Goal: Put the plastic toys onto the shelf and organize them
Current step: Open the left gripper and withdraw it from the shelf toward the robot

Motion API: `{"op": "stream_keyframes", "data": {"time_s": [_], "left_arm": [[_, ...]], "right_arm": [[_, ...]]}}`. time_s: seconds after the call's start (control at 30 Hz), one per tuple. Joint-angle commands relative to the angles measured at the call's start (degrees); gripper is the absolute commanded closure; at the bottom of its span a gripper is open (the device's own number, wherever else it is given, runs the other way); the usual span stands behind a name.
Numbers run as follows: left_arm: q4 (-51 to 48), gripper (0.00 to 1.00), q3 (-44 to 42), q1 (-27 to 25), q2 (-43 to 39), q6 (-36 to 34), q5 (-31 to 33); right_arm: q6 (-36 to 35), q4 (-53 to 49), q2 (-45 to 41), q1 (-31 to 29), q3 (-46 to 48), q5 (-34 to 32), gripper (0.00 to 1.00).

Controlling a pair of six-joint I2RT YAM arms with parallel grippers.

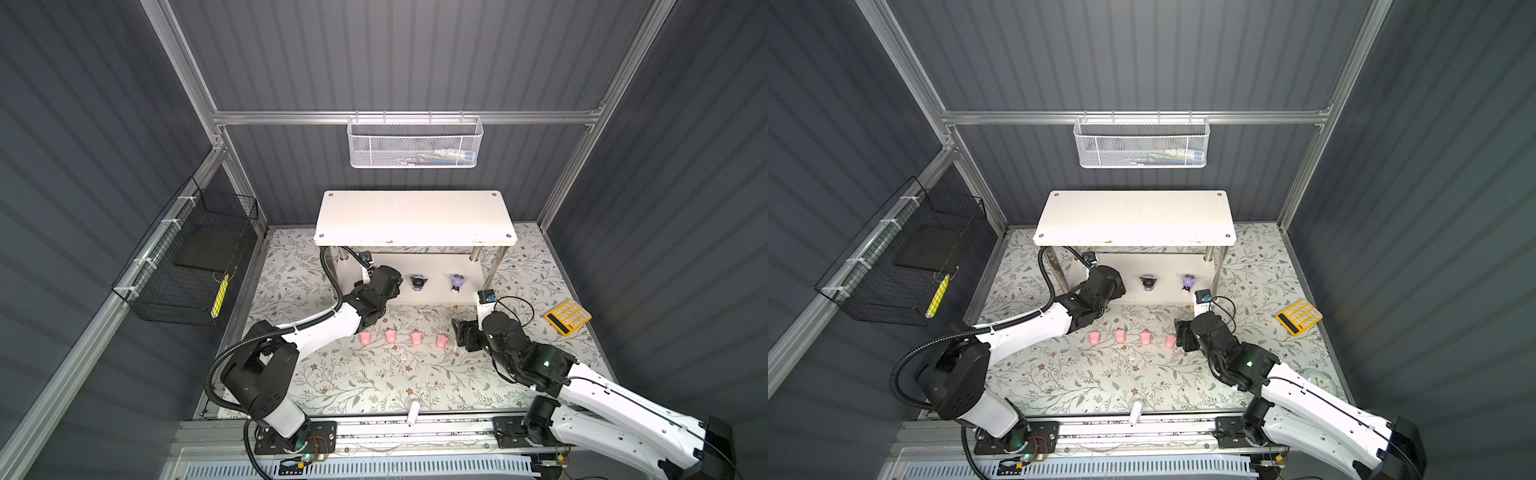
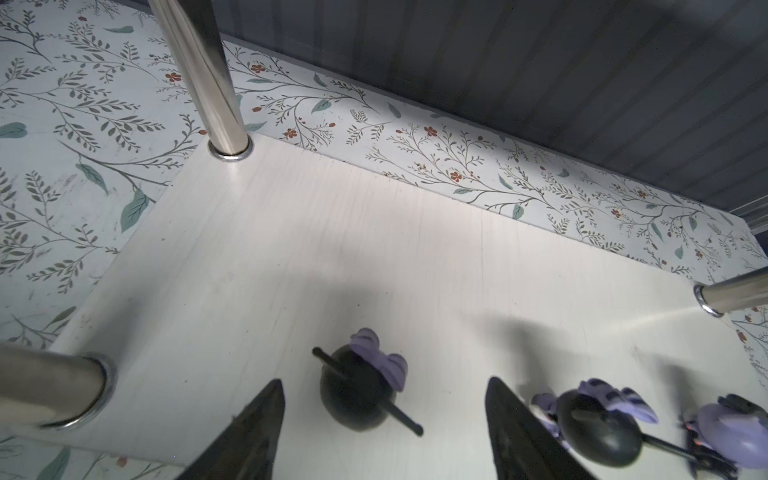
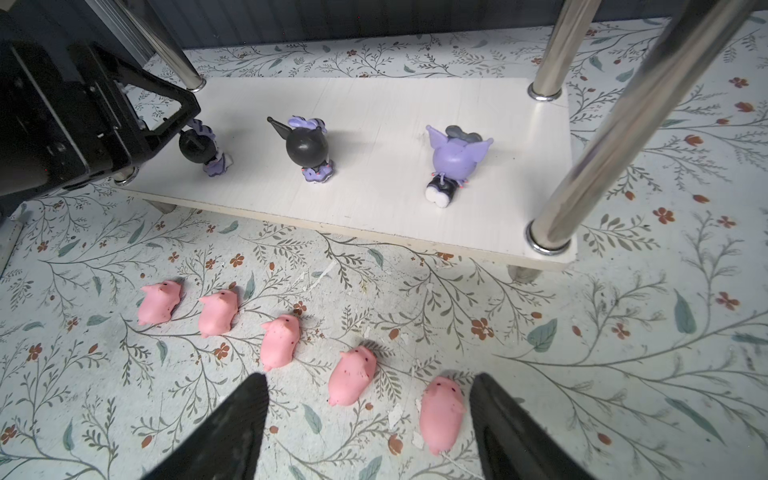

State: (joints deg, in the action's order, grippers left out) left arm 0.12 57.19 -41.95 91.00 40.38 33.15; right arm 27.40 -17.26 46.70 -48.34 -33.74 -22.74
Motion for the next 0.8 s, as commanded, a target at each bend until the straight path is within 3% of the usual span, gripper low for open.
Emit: {"op": "stream_keyframes", "data": {"time_s": [0.0, 0.43, 0.63, 0.77], "left_arm": [[1.68, 0.23, -1.67, 0.35, -3.51, -0.9, -0.92], [1.56, 0.21, -8.92, -0.91, -13.16, 1.09, -8.62], [-2.3, 0.19, -13.02, -8.76, -18.67, 2.86, -4.07], [-6.13, 0.19, -18.35, -14.17, -25.57, 8.38, -0.74]], "right_arm": [[0.63, -0.17, -0.81, 0.26, 0.82, -0.44, 0.21], [1.42, -0.36, -0.38, 0.26, 0.87, -0.37, 0.21], [2.85, -2.25, -0.29, 0.26, 0.18, -0.24, 0.21], [5.75, -5.92, -0.38, 0.26, -0.08, 0.02, 0.21]]}}
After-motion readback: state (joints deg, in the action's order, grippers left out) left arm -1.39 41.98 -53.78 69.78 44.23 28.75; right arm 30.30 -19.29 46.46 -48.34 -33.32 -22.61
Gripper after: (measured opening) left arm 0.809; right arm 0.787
